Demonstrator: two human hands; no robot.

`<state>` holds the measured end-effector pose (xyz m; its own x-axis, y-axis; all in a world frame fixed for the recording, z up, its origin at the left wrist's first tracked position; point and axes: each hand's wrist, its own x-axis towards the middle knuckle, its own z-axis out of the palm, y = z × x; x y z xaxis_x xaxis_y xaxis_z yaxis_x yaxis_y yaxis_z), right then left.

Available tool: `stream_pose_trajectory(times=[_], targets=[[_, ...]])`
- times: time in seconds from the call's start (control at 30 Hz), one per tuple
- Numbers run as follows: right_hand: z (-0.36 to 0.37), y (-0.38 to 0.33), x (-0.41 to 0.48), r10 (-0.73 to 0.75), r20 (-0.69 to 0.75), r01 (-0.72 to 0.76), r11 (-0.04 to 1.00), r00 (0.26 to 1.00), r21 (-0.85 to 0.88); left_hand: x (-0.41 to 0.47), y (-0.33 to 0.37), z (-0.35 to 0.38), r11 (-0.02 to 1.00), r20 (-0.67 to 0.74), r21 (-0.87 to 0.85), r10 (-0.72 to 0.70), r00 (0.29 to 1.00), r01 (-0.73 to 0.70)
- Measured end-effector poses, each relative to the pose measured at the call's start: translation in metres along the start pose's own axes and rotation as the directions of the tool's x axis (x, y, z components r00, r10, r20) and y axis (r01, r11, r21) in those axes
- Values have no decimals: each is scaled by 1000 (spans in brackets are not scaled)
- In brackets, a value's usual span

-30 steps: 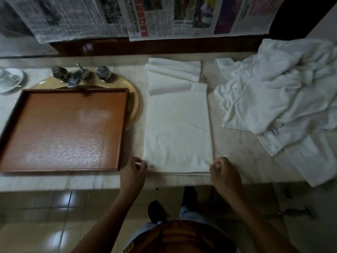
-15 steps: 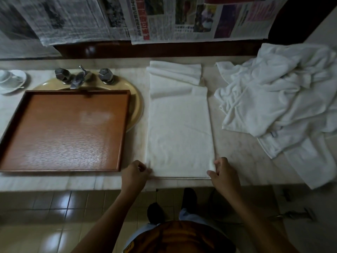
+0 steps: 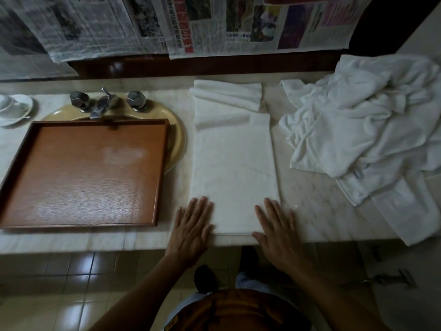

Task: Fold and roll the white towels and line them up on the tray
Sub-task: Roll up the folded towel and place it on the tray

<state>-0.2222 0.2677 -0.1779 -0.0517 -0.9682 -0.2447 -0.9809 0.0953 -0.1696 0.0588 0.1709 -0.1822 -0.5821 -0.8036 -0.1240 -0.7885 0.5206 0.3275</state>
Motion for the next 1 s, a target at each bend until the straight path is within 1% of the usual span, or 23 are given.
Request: stream_pose_trajectory(times=[0.1, 0.17, 0.2, 0.27, 0.3, 0.37, 0.4, 0.43, 0.47, 0.53, 0.63, 0.77, 0.83, 0.9, 1.0], targets=[[-5, 16, -8, 39, -16, -39, 999, 999, 13, -12, -14, -7, 997, -70, -41, -62, 996, 59], [-6, 19, -11, 77, -30, -74, 993, 997, 91, -21, -20, -7, 994, -86, -69, -90, 992, 84], [-7, 18, -12, 69, -40, -63, 988, 997, 140, -24, -17, -8, 994, -81, -73, -86, 993, 80], [-5, 7, -11, 0, -73, 17, 972, 997, 234, -25, -2, -5, 994, -35, -104, -32, 999, 29], [-4, -3, -10, -58, -103, 83, 962, 993, 261, -22, 8, -1, 991, -8, -132, 25, 1000, -26], [1, -21, -8, -162, -170, 202, 945, 972, 258, -11, 27, 5, 974, 23, -133, 185, 982, -181], [2, -28, -7, -187, -185, 229, 942, 965, 244, -6, 32, 8, 963, 25, -105, 253, 967, -249], [1, -31, -6, -198, -190, 240, 943, 962, 231, -1, 32, 8, 955, 18, -80, 289, 957, -287], [-2, -31, -5, -197, -195, 240, 943, 961, 232, 1, 30, 7, 953, 8, -73, 294, 956, -293], [-5, -23, -6, -205, -204, 255, 932, 957, 257, 0, 19, 2, 961, 13, -91, 263, 965, -261], [-8, -9, -14, -277, -166, 311, 919, 946, 240, -12, 1, -2, 966, 45, -97, 244, 969, -239], [-5, -6, -21, -339, -144, 363, 909, 930, 204, -24, -4, -6, 960, 74, -99, 268, 961, -260], [-5, -3, -21, -338, -136, 362, 905, 931, 225, -26, -4, -8, 954, 43, -125, 278, 960, -271], [-9, 1, -19, -307, -108, 324, 911, 946, 254, -24, -6, -9, 957, 30, -123, 266, 963, -261], [-26, 2, -12, -208, -9, 197, 910, 978, 366, -16, -13, -15, 972, 66, -129, 205, 976, -195]])
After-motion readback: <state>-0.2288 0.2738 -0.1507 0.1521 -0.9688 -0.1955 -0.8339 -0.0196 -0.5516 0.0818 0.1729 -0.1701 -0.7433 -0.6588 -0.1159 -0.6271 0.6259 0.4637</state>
